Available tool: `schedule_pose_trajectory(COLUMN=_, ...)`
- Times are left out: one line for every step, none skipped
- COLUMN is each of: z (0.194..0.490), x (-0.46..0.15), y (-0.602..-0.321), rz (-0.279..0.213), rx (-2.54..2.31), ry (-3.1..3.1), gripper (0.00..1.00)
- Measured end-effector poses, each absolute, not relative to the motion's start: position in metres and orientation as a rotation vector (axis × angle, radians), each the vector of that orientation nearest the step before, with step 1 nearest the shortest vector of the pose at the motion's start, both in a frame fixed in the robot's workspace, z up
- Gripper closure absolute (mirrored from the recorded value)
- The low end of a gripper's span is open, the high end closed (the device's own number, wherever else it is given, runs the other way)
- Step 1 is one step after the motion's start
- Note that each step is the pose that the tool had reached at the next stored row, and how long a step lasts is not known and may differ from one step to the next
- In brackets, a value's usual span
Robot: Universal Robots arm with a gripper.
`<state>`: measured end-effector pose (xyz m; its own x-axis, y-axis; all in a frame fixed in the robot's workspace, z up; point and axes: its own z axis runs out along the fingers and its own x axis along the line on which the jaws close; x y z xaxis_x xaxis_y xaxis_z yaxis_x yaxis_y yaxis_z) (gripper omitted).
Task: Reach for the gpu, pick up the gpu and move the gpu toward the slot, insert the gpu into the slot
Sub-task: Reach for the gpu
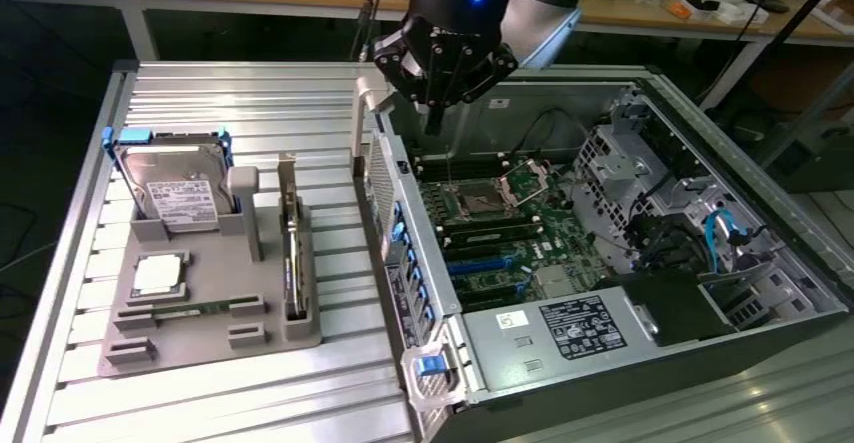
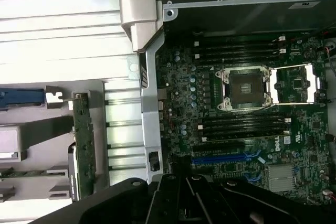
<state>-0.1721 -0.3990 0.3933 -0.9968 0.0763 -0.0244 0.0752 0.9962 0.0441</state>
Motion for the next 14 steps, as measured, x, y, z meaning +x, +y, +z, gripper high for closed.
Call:
schedule_pose_trajectory(z=0.393, x=-0.174, y=-0.399, rz=0.067, rx=0.118, ry=3.113, gripper=0.89)
schedule_pose_trajectory(z=0.393, x=-0.176, y=-0.399, rz=0.067, rx=0.118, ry=3.113, gripper=0.89)
schedule_pose_trajectory(z=0.393, x=-0.179, y=-0.399, rz=0.067, rx=0.118, ry=3.113, gripper=0.89)
schedule_pose_trajectory(z=0.393, x=-0.181, y=-0.399, rz=0.067, rx=0.118, ry=3.113, gripper=0.89)
schedule_pose_trajectory(z=0.393, x=-0.183, y=-0.399, rz=0.067, rx=0.118, ry=3.113, gripper=0.89)
schedule_pose_trajectory(z=0.393, x=-0.185, y=-0.399, rz=0.067, rx=0.118, ry=3.113, gripper=0.89)
schedule_pose_trajectory(z=0.393, x=-0.188, y=-0.399, rz=0.067, rx=0.118, ry=3.113, gripper=0.89)
schedule_pose_trajectory(z=0.393, x=-0.191, y=-0.399, rz=0.067, rx=0.118, ry=3.113, gripper=0.89)
schedule_pose_trajectory(z=0.393, x=-0.195, y=-0.399, rz=0.067, rx=0.118, ry=3.113, gripper=0.89)
schedule_pose_trajectory(z=0.393, x=-0.200, y=-0.399, rz=0.067, rx=0.118, ry=3.113, gripper=0.89)
schedule_pose_trajectory(z=0.393, x=-0.203, y=-0.399, rz=0.067, rx=0.118, ry=3.113, gripper=0.89)
schedule_pose_trajectory(z=0.393, x=-0.205, y=-0.399, rz=0.067, rx=0.118, ry=3.113, gripper=0.89)
schedule_pose_trajectory(z=0.393, x=-0.207, y=-0.399, rz=0.067, rx=0.118, ry=3.113, gripper=0.89)
schedule_pose_trajectory(z=0.393, x=-0.209, y=-0.399, rz=0.067, rx=0.118, ry=3.113, gripper=0.89)
